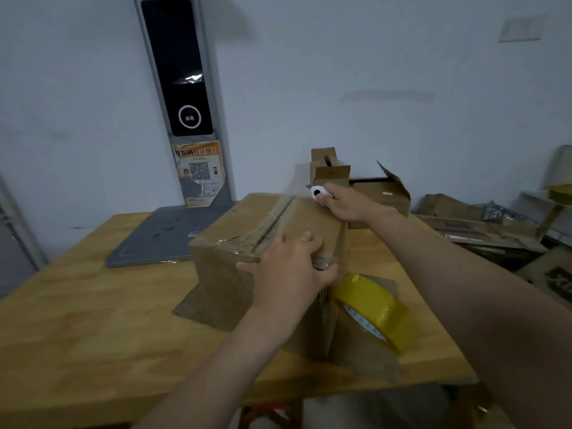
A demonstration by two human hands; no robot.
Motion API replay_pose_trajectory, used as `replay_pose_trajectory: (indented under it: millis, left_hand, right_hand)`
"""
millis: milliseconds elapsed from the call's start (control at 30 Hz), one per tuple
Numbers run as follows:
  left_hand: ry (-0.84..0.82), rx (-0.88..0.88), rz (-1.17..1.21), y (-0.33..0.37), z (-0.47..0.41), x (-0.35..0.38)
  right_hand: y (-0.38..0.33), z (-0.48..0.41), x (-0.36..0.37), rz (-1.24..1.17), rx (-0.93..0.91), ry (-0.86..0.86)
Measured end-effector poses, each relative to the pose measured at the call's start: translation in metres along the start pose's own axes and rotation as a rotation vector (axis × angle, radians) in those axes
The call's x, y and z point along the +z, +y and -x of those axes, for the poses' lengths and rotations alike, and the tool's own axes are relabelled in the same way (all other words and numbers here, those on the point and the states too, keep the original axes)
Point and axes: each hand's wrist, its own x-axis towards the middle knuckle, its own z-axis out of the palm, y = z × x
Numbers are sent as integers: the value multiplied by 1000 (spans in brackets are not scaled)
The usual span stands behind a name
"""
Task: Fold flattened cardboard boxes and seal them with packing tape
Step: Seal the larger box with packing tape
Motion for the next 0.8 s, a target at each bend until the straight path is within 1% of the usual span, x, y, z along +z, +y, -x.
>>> replay_pose_trajectory:
  millis: [100,200,367,467,533,567,667,733,800]
  left_hand:
    - [22,49,21,-2,10,1]
    - [-2,151,83,-3,18,-3]
    - [-16,402,225,-16,11,0]
    - [-58,530,352,-28,-7,5]
    - [-120,566,411,-36,-21,2]
    - [-163,572,426,-40,-28,-1]
    - [-279,583,401,-50,-46,-12]
    - [-308,582,397,-56,-52,-17]
    - [-313,579,447,-65,-56,-19]
  right_hand:
    - [5,28,-7,16,46,51]
    - [10,60,-16,26,117,114]
    - [17,123,-38,64,276,241]
    - [22,157,-36,120,347,362]
    - [22,173,-32,152,396,415]
    - [20,178,-30,160,417,414]
    - [6,188,-28,160,467,419]
    - [-1,192,-25,165,460,437]
    - [-7,191,-20,176,447,460]
